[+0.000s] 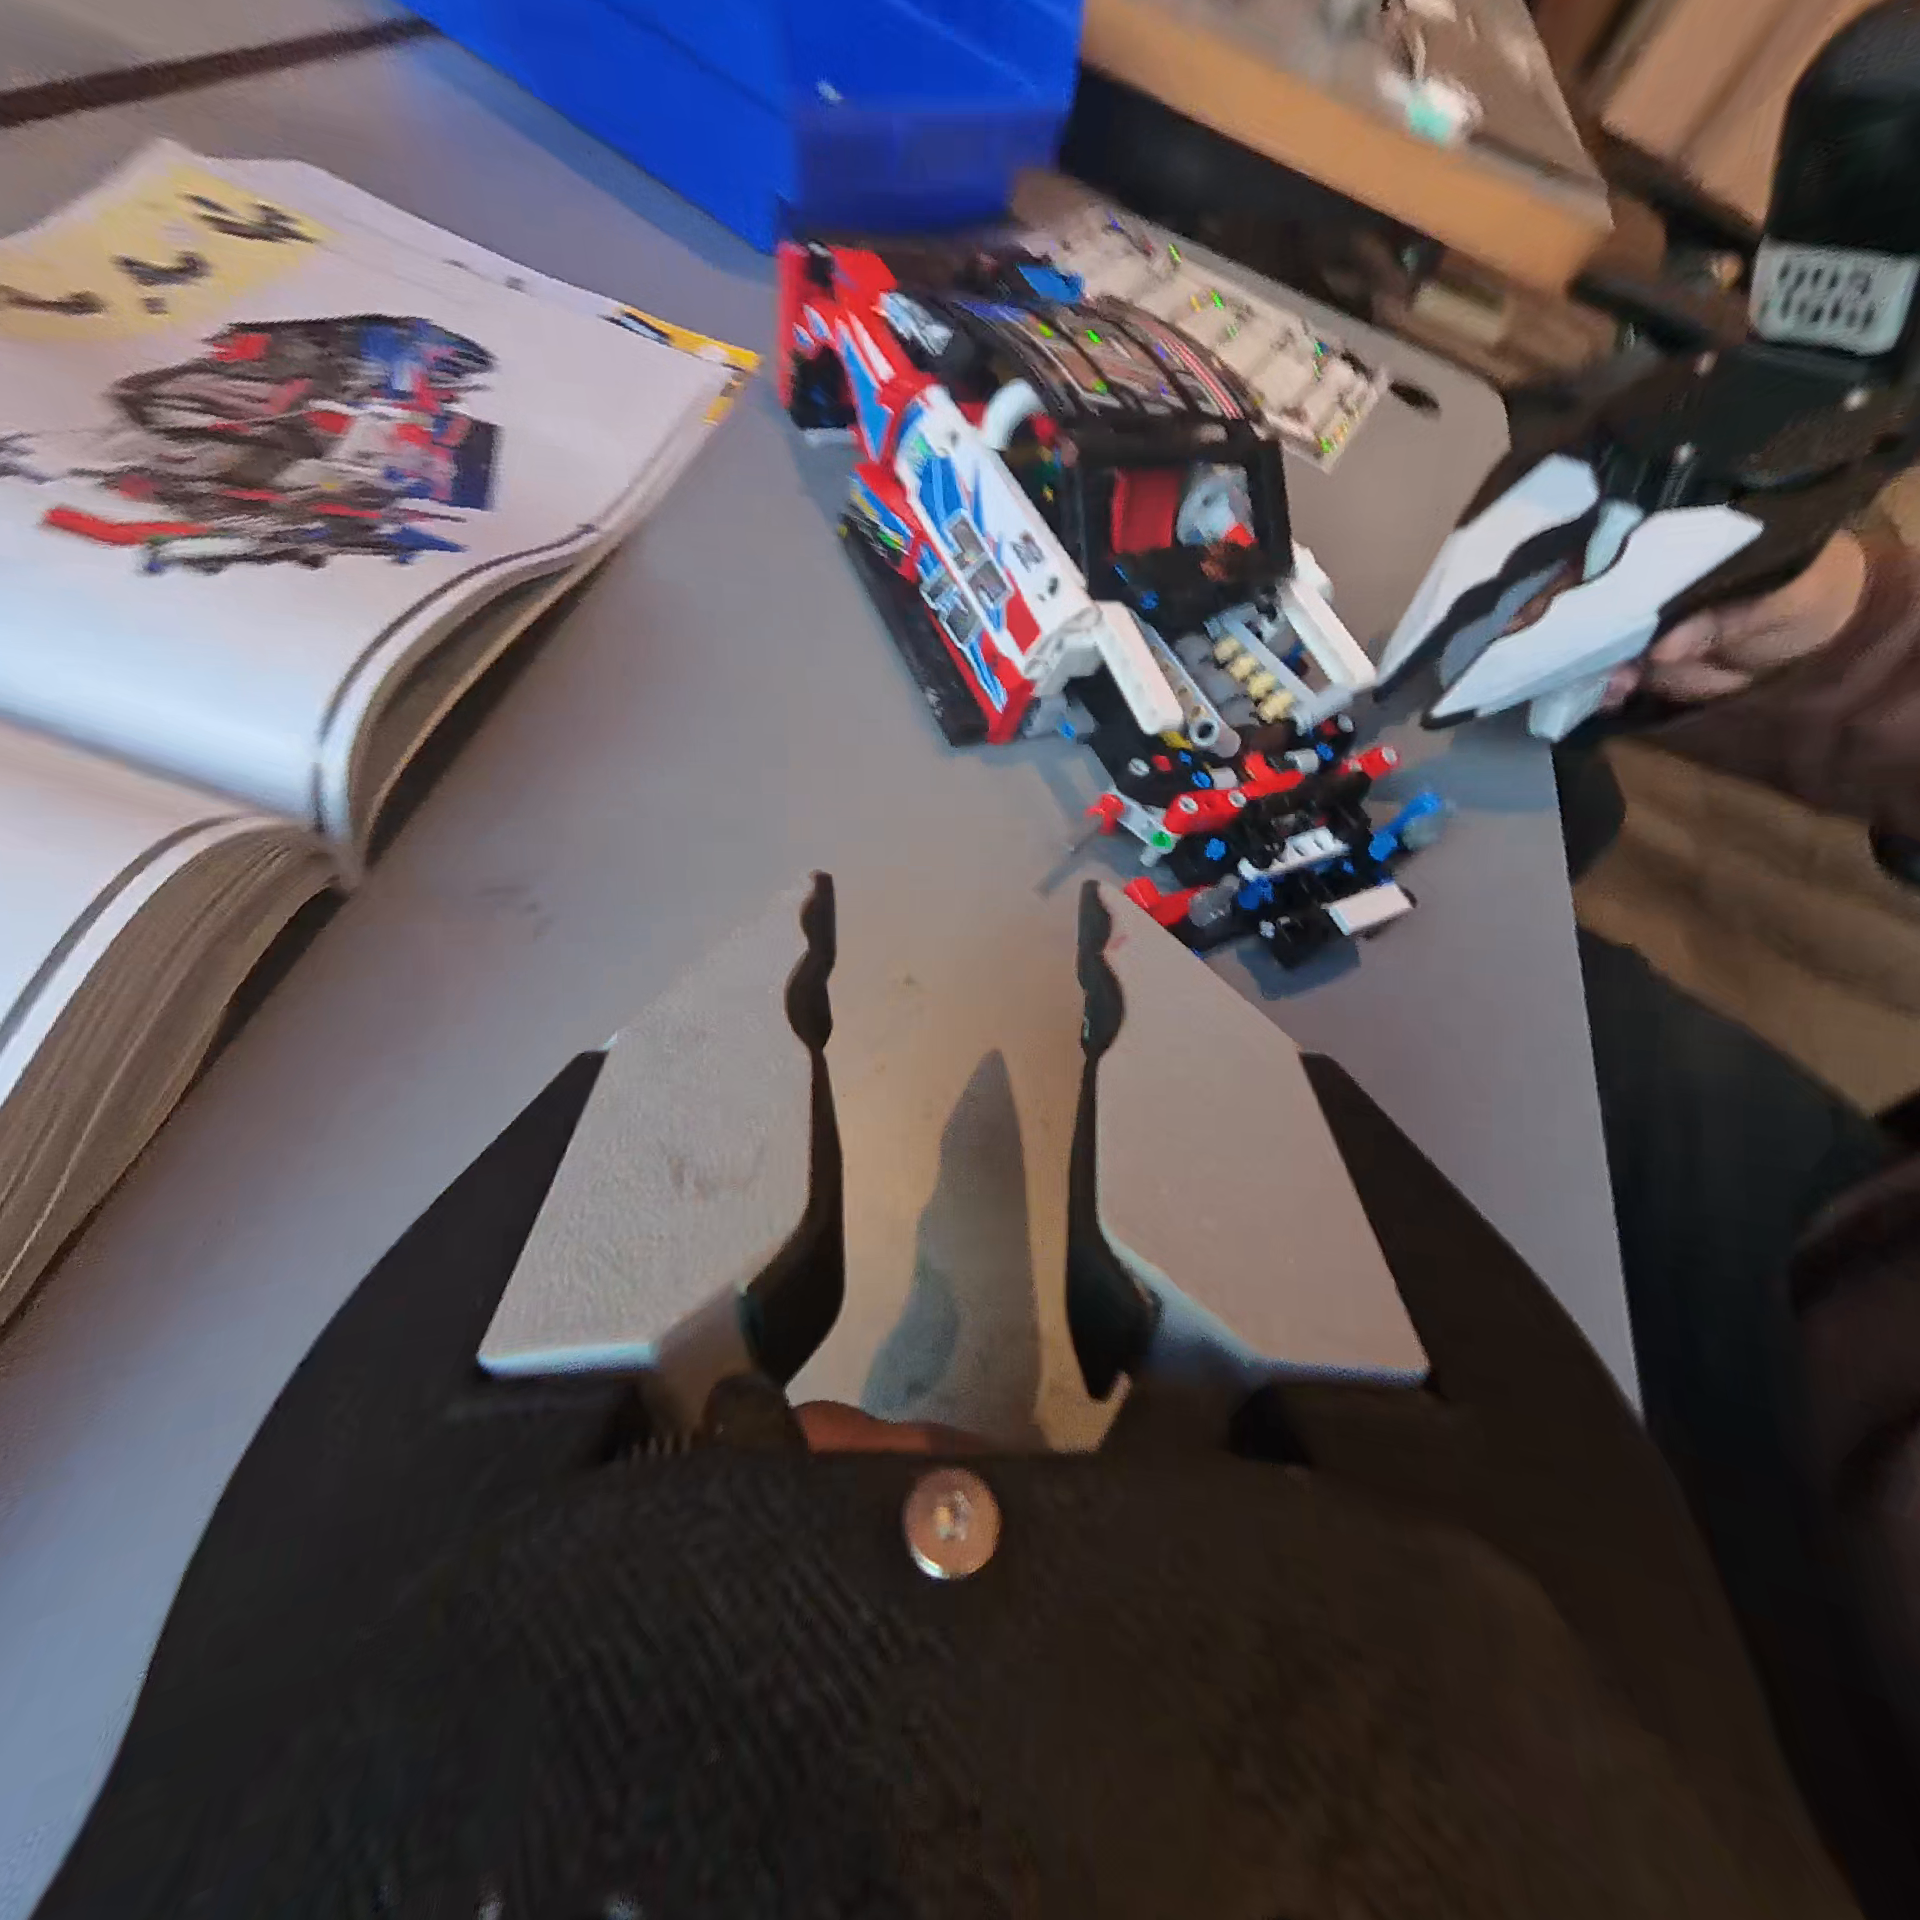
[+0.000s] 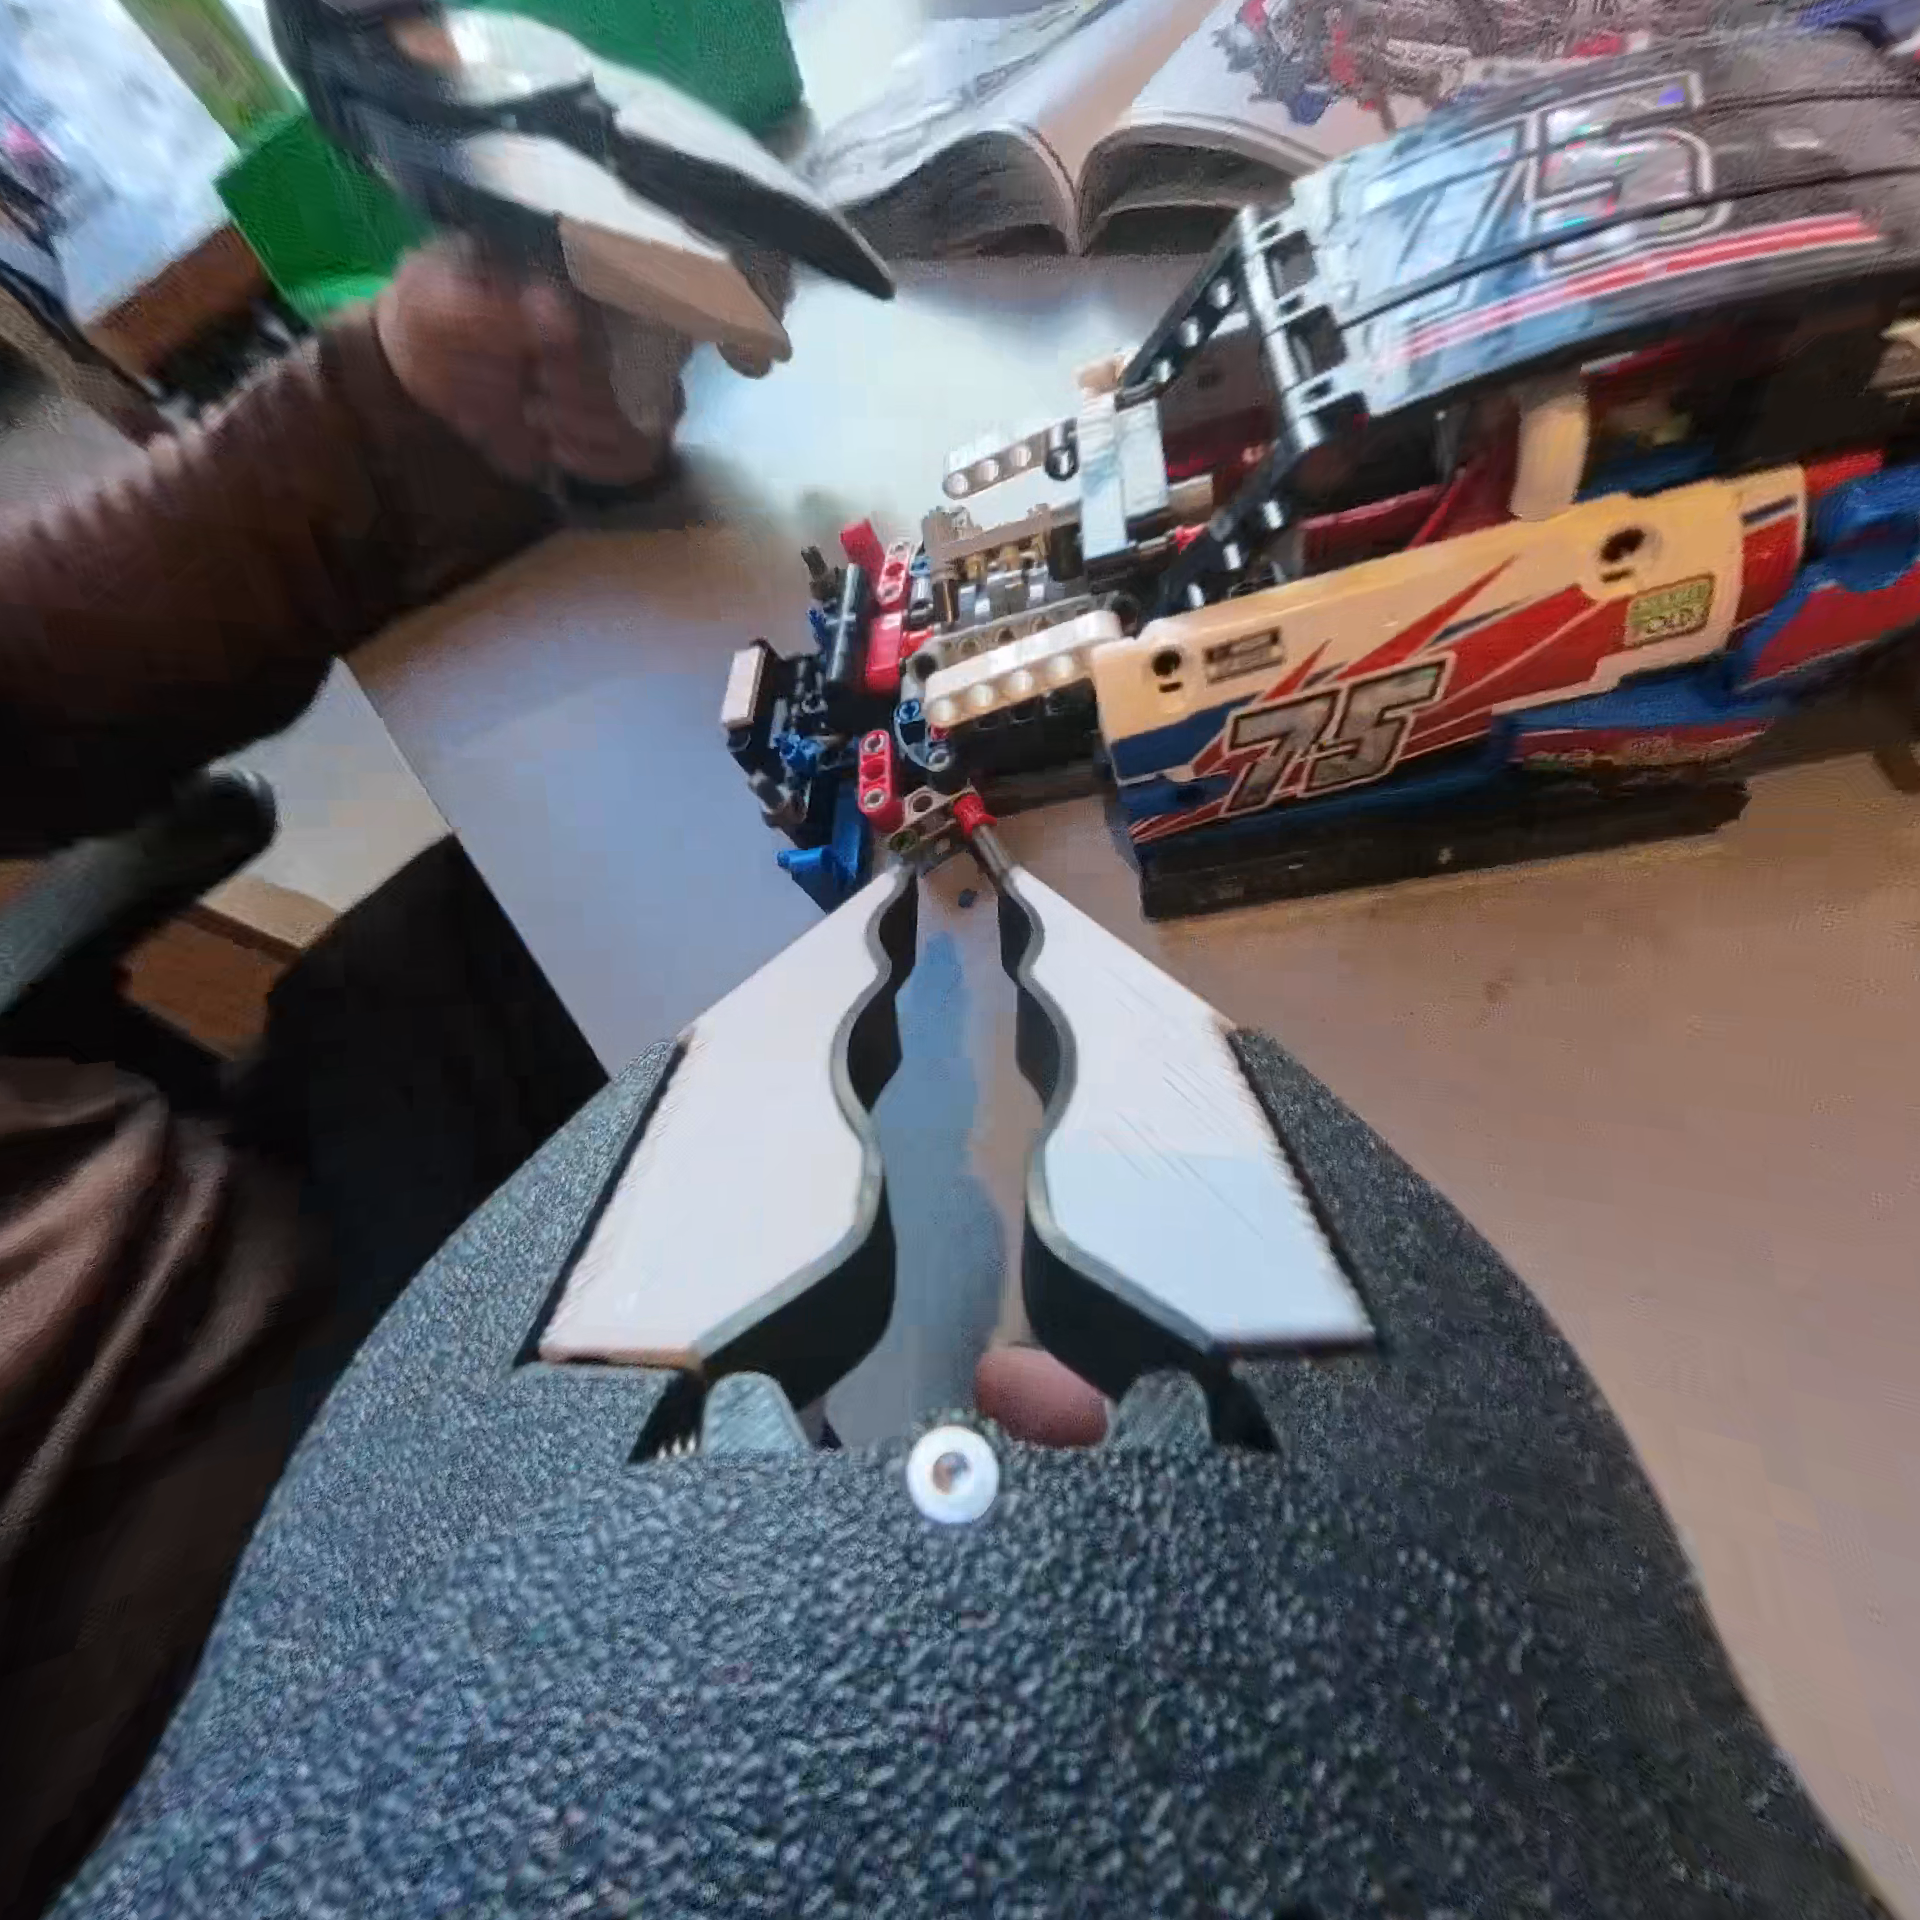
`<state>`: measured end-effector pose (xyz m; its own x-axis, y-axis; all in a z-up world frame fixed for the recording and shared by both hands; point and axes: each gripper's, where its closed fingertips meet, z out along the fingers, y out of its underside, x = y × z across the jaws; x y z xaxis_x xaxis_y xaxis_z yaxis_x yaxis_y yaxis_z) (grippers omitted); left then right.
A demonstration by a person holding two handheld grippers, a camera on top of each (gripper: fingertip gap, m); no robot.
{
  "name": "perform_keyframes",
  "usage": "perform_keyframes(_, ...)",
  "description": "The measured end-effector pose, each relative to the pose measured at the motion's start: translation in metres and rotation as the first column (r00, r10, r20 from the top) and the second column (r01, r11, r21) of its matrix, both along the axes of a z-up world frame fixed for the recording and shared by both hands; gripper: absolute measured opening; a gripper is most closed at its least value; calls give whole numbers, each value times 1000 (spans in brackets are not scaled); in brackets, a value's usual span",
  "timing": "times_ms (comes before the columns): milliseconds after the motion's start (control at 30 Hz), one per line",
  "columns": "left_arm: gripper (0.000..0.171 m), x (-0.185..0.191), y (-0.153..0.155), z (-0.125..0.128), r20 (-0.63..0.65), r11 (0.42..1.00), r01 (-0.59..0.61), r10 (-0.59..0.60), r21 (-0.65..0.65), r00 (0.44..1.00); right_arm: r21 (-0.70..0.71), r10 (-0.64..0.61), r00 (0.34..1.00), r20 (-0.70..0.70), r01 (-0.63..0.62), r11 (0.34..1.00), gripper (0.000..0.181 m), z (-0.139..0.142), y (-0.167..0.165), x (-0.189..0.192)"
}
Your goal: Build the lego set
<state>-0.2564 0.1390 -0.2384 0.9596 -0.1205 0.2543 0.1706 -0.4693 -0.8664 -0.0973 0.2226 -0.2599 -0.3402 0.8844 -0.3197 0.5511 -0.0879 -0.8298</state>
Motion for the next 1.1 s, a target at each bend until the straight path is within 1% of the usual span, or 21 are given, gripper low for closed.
perform_keyframes(33, 43, -4, -3, 2, 22, 999, -35, 35, 14, 999, -65, -7, 1000, -9, 6, 998, 12, 5, 3, 0)
perform_keyframes(100, 40, -6, -8, 5, 59, 996, -81, 80, 27, 995, -161, -28, 999, -36, 22, 987, 0, 13, 9, 0)
perform_keyframes(167, 40, -1, -13, 1, 104, 995, -98, 98, 1, 990, -197, -41, 998, -42, 32, 980, 0, 16, 12, 1)
perform_keyframes(233, 42, 13, -15, -7, 139, 996, -67, 73, -52, 988, -180, -29, 999, -36, 22, 983, 0, 14, 11, 2)
perform_keyframes(267, 43, 19, -16, -11, 130, 996, -49, 59, -79, 990, -163, -24, 999, -36, 18, 987, 0, 13, 9, 2)
perform_keyframes(367, 45, 34, -14, -24, 22, 987, 0, 4, -158, 1000, -106, -16, 999, -35, 12, 994, 8, 9, 7, 3)
perform_keyframes(433, 54, 44, -13, -36, -15, 970, 55, -60, -235, 998, -81, -10, 999, -37, 7, 997, 13, 8, 6, 4)
perform_keyframes(500, 55, 52, -8, -35, -8, 970, 95, -100, -226, 995, -67, 13, 999, -35, -16, 998, 16, 7, 2, 5)
perform_keyframes(667, 53, 60, 9, -26, 77, 975, 146, -135, -169, 988, -29, 56, 998, -22, -56, 998, 23, 3, -3, 7)
perform_keyframes(733, 50, 67, 9, -28, 102, 963, 198, -182, -183, 978, -16, 62, 998, -19, -62, 998, 23, 2, -4, 7)
perform_keyframes(767, 46, 71, 9, -29, 104, 956, 221, -205, -192, 973, -13, 67, 998, -17, -67, 998, 23, 1, -5, 8)
perform_keyframes(800, 42, 74, 8, -31, 93, 949, 240, -225, -204, 970, -12, 70, 997, -14, -71, 997, 23, 1, -5, 8)
perform_keyframes(867, 45, 77, 7, -35, 44, 944, 245, -242, -222, 969, -19, 75, 997, -9, -75, 997, 23, 1, -5, 7)
perform_keyframes(967, 39, 85, 4, -37, 0, 935, 267, -274, -235, 962, -33, 84, 996, -6, -84, 996, 23, 1, -6, 8)
perform_keyframes(1000, 35, 91, 2, -38, 4, 928, 285, -292, -240, 956, -38, 88, 996, -9, -88, 995, 23, 2, -6, 8)
perform_keyframes(1067, 17, 108, -5, -37, 31, 907, 348, -351, -237, 936, -41, 92, 995, -29, -93, 995, 17, 5, -4, 10)
perform_keyframes(1100, 18, 117, -8, -37, 33, 897, 371, -374, -240, 927, -40, 89, 995, -42, -91, 995, 16, 6, -2, 11)
